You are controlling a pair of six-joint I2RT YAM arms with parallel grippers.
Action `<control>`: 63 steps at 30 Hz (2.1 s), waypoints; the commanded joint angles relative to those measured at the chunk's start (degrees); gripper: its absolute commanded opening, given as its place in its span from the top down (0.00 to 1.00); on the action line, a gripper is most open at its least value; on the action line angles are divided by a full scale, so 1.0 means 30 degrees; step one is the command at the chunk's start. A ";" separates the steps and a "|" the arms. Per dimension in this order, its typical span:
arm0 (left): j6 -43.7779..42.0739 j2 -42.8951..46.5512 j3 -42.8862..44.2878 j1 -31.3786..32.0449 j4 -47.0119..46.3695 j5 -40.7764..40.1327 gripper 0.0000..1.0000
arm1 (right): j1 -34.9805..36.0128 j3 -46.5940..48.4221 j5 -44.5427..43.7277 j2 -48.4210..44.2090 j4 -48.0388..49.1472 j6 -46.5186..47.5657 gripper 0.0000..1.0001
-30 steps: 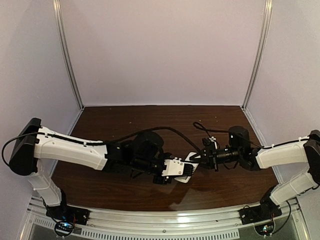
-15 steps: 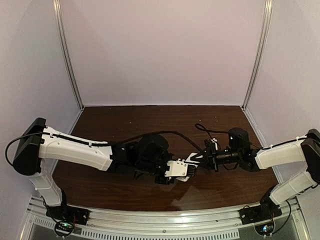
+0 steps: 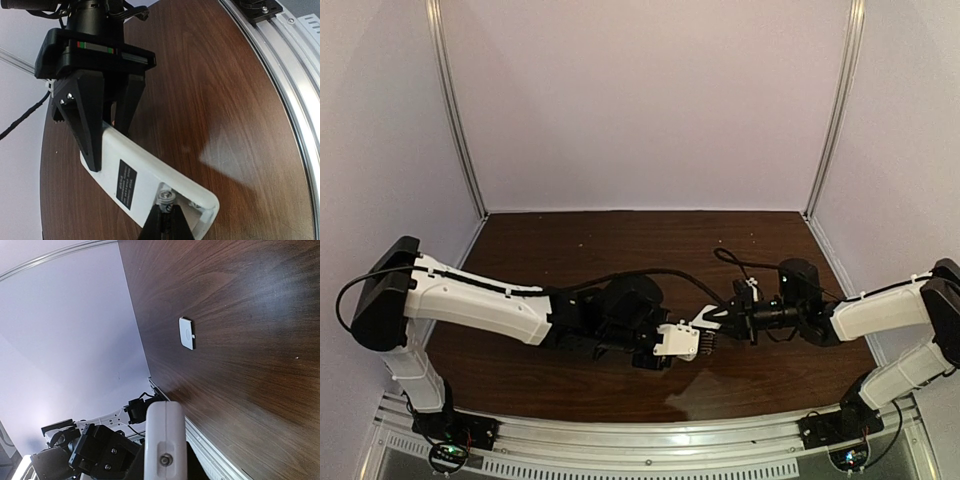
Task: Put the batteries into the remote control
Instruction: Place the battery in the battery compartment.
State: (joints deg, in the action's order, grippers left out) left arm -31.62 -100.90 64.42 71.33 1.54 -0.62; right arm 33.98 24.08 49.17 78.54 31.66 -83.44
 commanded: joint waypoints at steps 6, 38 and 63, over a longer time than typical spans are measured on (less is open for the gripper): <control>-0.0389 -0.2220 -0.0685 -0.0720 0.2832 -0.4168 1.00 | 0.0774 0.0475 0.5714 -0.1234 0.5840 -0.2538 1.00; 0.0127 -0.1844 -0.0008 -0.0749 0.2778 -0.3292 0.89 | 0.0803 0.0525 0.5862 -0.1376 0.5656 -0.1999 1.00; 0.0087 -0.0120 0.0251 -0.0618 0.1457 -0.1421 0.76 | 0.0833 0.0833 0.5771 -0.0404 0.5488 -0.1514 1.00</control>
State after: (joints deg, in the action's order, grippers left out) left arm -31.62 -99.92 66.08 71.46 4.86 -2.92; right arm 33.63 22.98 53.41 78.54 35.79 -85.41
